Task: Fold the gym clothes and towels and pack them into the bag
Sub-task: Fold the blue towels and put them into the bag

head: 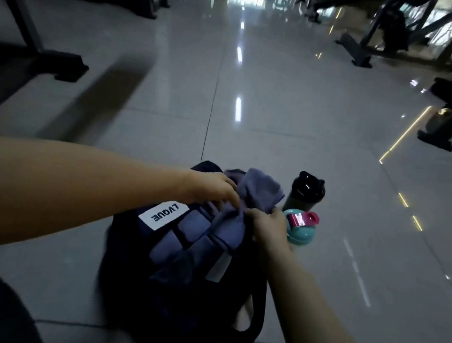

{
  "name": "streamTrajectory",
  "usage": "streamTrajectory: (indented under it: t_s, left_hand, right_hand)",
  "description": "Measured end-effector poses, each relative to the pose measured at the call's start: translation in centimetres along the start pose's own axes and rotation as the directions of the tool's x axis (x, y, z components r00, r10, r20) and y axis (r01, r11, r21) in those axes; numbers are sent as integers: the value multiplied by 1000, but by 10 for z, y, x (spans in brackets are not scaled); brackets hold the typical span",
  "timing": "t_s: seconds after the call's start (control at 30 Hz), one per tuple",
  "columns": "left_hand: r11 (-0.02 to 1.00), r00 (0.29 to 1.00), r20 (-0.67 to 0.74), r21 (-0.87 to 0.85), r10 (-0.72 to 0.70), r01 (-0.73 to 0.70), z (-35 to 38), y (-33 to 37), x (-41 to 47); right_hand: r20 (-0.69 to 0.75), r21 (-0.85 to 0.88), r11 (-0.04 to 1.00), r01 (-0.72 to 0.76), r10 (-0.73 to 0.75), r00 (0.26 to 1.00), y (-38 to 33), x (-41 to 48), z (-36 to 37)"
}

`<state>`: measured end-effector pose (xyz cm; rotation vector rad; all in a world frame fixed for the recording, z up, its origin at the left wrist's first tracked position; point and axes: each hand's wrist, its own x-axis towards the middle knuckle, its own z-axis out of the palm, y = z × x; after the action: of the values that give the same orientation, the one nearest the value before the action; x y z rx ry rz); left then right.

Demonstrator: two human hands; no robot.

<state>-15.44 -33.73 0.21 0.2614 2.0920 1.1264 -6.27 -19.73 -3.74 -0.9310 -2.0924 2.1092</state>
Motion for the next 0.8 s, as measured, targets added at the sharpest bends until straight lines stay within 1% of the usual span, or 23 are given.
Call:
streamTrajectory:
  t_s: [0.07, 0.13, 0.17, 0.27, 0.4, 0.47, 0.53, 0.57, 0.6, 0.63, 0.67, 0.7, 0.73, 0.77, 0.8]
  left_hand:
    - [1000, 1000, -19, 26, 14, -13, 1, -16, 13]
    - [998, 999, -31, 58, 34, -32, 0, -31, 25]
    - [998, 999, -25, 56, 39, -38, -1, -38, 31]
    - [998, 999, 18, 54, 38, -38, -7, -54, 43]
    - [998, 999, 42, 54, 20, -22, -10, -68, 54]
    - [999, 999, 43, 49, 3, -5, -8, -74, 58]
    - [999, 1000, 12, 44, -14, 14, -3, -81, 61]
    - [997, 999, -32, 71, -10, 12, 0, -85, 62]
    - [990, 996, -90, 143, 18, -5, 3, -88, 61]
    - [964, 986, -147, 261, 82, -41, 6, -91, 60]
    - [906, 965, -183, 413, 185, -95, 8, -92, 56]
    - [799, 928, -182, 578, 326, -167, 8, -93, 53]
    - [647, 869, -138, 725, 475, -238, 7, -94, 50]
    - [489, 803, -69, 823, 592, -290, 5, -95, 49]
    - [371, 755, -3, 873, 656, -318, 4, -95, 47]
  right_hand:
    - [26, -80, 997, 17, -15, 1000, 10, 13, 15]
    - [27, -226, 971, 85, -81, 996, 17, 25, 22]
    - [30, -314, 941, 123, -120, 992, 19, 31, 22]
    - [78, -564, 807, 175, -159, 984, 18, 43, 19]
    - [81, -752, 635, 178, -180, 980, 19, 56, 18]
    - [98, -806, 566, 171, -157, 983, 23, 61, 19]
    - [89, -810, 566, 156, -145, 985, 28, 65, 22]
    - [77, -806, 573, 150, -150, 986, 28, 64, 23]
    - [65, -807, 571, 148, -163, 984, 30, 64, 23]
    - [56, -820, 552, 150, -183, 982, 33, 65, 23]
    - [52, -839, 522, 153, -203, 978, 36, 67, 22]
    - [48, -854, 496, 155, -221, 974, 39, 68, 21]
    - [46, -863, 479, 159, -239, 970, 41, 70, 20]
    - [48, -867, 471, 166, -252, 966, 43, 70, 19]
    - [54, -869, 463, 177, -266, 962, 45, 70, 19]
